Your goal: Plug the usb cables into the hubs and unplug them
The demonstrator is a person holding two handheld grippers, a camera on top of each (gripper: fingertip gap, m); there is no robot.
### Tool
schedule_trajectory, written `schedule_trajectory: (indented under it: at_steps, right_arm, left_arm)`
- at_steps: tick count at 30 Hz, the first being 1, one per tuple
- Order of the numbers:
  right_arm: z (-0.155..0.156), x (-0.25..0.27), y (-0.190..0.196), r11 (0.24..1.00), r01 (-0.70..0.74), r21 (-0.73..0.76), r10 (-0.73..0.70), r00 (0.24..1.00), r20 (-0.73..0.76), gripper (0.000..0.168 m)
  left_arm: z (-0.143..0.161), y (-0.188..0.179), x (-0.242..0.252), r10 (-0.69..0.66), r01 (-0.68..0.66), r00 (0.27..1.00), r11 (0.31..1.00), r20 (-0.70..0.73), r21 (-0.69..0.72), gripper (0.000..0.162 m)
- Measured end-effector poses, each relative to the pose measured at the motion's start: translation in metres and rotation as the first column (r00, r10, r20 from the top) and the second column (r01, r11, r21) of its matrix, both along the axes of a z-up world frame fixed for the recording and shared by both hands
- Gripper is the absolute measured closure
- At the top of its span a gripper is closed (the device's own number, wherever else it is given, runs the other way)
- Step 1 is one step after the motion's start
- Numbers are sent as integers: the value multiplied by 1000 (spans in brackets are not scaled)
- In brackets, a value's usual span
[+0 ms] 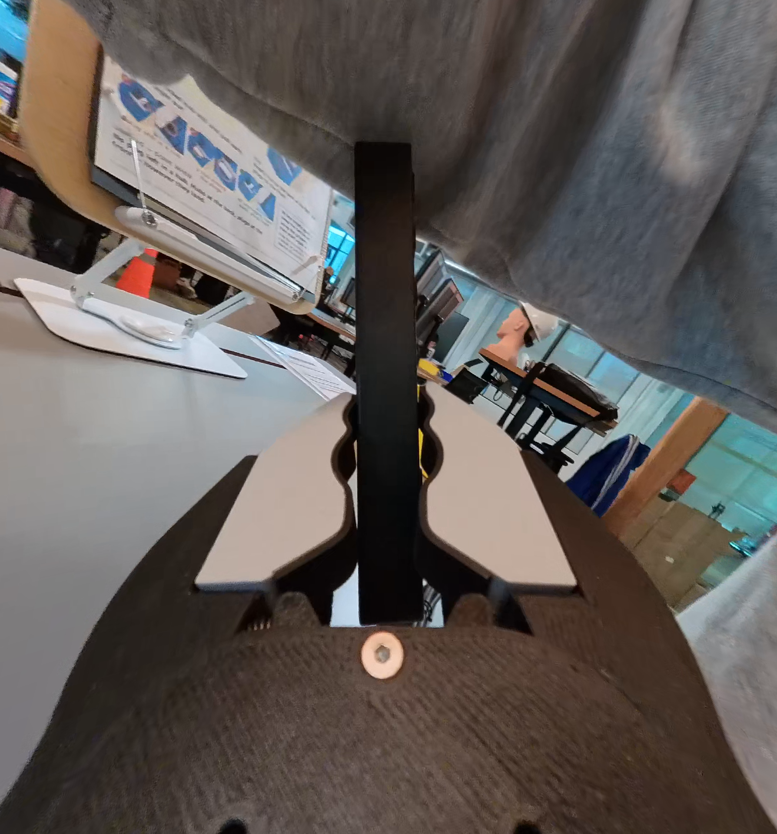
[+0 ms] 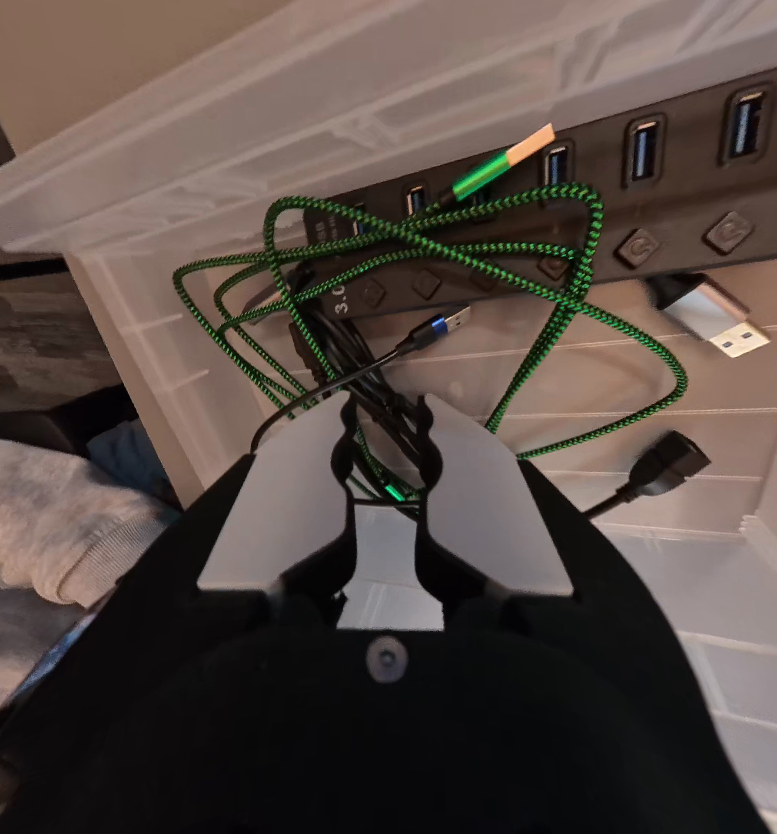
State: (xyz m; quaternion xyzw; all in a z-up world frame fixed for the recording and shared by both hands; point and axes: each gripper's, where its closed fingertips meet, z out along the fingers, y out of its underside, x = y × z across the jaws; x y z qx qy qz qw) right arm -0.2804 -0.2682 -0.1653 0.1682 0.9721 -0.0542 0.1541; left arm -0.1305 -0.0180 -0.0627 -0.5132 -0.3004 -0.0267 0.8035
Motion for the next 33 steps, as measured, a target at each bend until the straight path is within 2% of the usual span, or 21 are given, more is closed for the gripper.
schedule_trajectory:
  at_steps: [4,7,12,24,33]
  right_arm:
    - [-17,-6,0,997,58,60,-57,998,-10,142]
    - [-27,-7,-4,993,103,57,-105,994,19,150]
    - [-23,-8,-16,975,220,17,-220,968,116,147]
    - [-19,-8,-22,944,328,-44,-321,939,123,138]
    - [-31,-11,12,968,234,89,-234,972,-6,146]
  left_arm:
    - [-8,-1,-8,68,-67,996,997,53,-23,135]
    - [-12,2,-10,80,-78,994,997,71,-27,136]
    - [-11,3,-9,87,-86,994,996,64,-29,136]
    - [-10,12,-6,79,-78,997,995,16,-65,136]
    - [-12,11,-7,80,-78,997,994,18,-80,136]
